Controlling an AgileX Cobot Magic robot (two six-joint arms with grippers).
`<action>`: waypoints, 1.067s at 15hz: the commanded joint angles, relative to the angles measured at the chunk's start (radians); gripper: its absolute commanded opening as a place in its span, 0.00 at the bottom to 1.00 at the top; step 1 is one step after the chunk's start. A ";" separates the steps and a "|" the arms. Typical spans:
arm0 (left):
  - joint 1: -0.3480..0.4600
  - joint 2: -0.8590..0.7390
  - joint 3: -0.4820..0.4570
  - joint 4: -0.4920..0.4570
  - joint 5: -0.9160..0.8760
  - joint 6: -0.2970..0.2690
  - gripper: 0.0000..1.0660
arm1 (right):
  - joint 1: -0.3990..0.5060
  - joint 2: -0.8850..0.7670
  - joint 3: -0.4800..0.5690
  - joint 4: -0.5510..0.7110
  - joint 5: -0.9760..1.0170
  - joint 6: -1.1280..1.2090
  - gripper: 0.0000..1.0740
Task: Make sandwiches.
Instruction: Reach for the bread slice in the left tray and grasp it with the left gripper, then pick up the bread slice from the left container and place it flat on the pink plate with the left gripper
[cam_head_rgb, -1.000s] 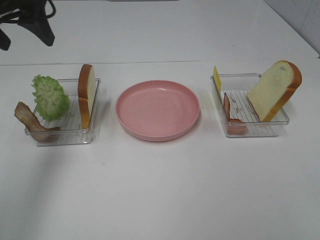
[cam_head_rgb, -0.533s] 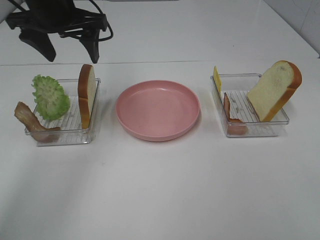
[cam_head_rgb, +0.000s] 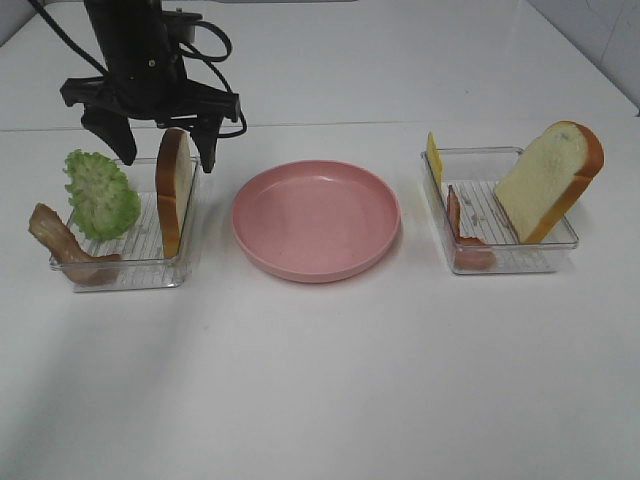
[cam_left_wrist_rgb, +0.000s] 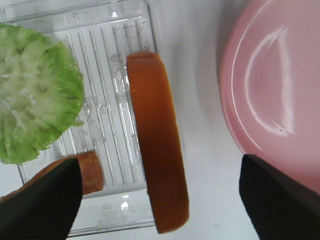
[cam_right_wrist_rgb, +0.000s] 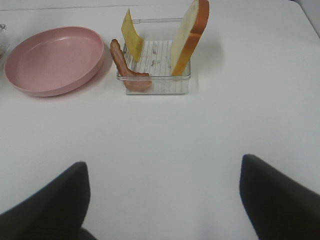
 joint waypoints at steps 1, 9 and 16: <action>-0.005 0.030 -0.004 0.003 -0.029 -0.015 0.72 | -0.007 -0.014 0.001 0.004 -0.009 -0.012 0.72; 0.004 0.028 -0.004 0.026 -0.029 -0.030 0.01 | -0.007 -0.014 0.001 0.004 -0.009 -0.012 0.72; 0.004 -0.150 -0.007 0.000 0.037 -0.008 0.00 | -0.007 -0.014 0.001 0.003 -0.009 -0.012 0.72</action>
